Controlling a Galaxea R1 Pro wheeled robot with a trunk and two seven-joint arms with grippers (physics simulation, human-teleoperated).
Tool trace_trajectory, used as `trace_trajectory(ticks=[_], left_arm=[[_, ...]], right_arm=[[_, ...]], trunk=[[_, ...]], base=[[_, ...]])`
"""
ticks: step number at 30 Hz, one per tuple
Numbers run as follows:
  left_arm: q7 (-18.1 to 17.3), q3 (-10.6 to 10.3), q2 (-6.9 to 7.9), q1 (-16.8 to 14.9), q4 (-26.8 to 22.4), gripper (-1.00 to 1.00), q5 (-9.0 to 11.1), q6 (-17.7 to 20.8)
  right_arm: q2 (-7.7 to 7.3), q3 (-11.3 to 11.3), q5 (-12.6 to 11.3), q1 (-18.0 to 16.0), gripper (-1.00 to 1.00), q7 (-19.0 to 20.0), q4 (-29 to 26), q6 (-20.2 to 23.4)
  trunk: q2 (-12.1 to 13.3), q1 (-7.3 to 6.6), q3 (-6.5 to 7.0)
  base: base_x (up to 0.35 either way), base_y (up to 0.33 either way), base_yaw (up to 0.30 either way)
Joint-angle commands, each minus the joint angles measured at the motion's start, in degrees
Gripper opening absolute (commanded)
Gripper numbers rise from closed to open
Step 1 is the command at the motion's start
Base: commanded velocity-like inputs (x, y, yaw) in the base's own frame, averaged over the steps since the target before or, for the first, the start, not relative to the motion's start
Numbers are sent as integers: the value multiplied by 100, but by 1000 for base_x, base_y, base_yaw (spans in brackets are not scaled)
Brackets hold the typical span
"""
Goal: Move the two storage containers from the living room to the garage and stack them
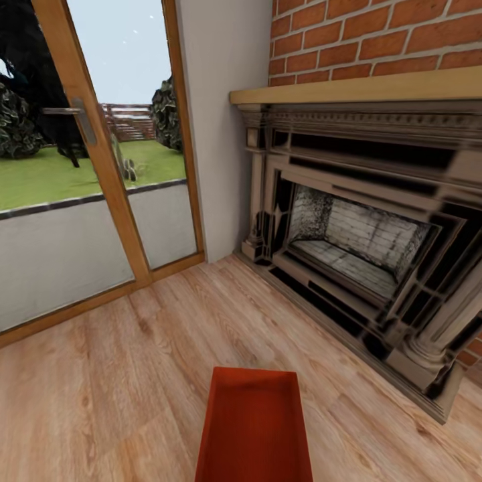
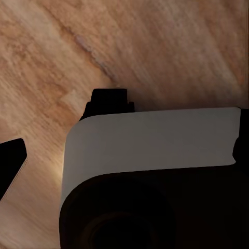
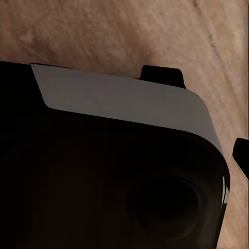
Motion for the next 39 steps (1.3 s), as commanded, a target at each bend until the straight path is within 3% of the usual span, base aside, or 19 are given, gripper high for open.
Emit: trace_trajectory(ticks=[1, 39], left_arm=[[-12, -30, 1, -3, 6, 100, 33, -20], [-12, -30, -1, -3, 6, 100, 33, -20]], right_arm=[[5, 48, -46, -6, 100, -9, 16, -29], [-11, 56, -54, -6, 100, -8, 16, -30]], trunk=[[-2, 2, -5], [-2, 2, -5]], base=[[173, 0, 0], [10, 0, 0]])
